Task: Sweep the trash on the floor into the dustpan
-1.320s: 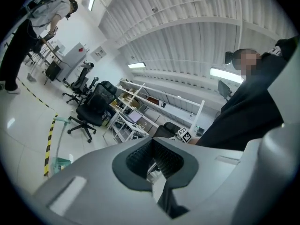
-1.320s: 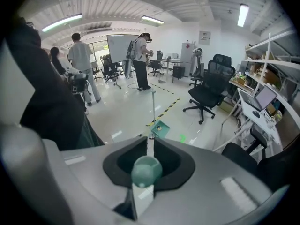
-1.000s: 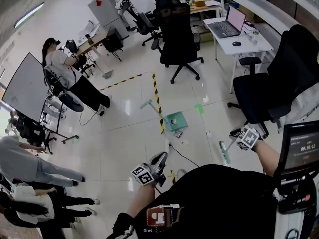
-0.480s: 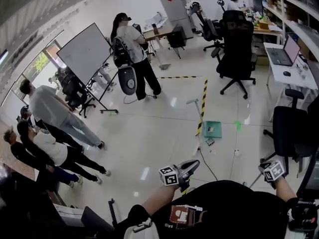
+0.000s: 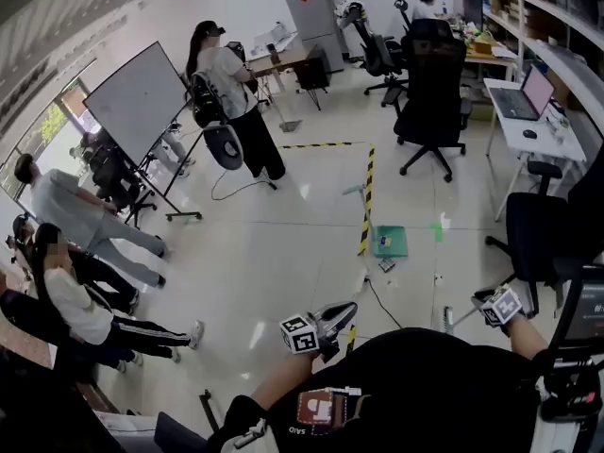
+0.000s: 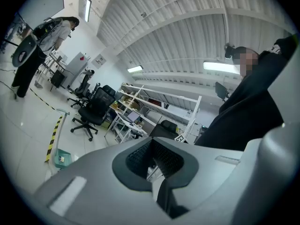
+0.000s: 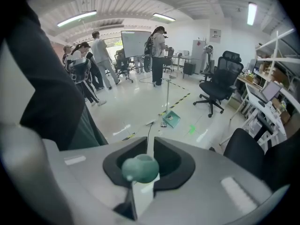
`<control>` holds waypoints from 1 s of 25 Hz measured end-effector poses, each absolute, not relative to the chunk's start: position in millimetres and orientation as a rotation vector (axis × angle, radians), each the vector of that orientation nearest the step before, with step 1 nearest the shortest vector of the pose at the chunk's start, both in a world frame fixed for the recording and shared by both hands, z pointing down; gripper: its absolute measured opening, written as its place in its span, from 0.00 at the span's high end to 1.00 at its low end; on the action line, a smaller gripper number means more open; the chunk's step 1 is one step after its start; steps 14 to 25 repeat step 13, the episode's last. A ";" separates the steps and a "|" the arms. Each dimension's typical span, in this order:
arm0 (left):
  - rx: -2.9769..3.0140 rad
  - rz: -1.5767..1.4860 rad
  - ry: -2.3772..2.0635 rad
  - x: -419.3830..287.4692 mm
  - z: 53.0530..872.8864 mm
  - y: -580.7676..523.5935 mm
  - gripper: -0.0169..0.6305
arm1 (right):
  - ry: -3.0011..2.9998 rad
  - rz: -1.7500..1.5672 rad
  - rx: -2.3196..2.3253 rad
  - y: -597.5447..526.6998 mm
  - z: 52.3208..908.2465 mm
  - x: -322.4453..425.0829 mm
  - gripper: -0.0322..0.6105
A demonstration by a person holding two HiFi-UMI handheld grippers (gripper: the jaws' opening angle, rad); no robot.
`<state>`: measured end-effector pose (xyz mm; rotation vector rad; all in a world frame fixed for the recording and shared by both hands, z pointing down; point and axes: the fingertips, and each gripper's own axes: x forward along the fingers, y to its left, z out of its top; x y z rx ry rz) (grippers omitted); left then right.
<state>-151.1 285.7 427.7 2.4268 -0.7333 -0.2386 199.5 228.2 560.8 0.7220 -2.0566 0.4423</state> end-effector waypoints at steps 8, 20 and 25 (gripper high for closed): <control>2.439 -0.218 -0.678 -178.3 427.1 274.5 0.98 | -2.096 0.448 0.685 236.8 541.9 142.2 0.89; 2.474 -0.243 -0.643 -180.5 427.4 273.2 0.98 | -2.106 0.444 0.667 243.4 535.0 129.6 0.89; 2.474 -0.243 -0.643 -180.5 427.4 273.2 0.98 | -2.106 0.444 0.667 243.4 535.0 129.6 0.89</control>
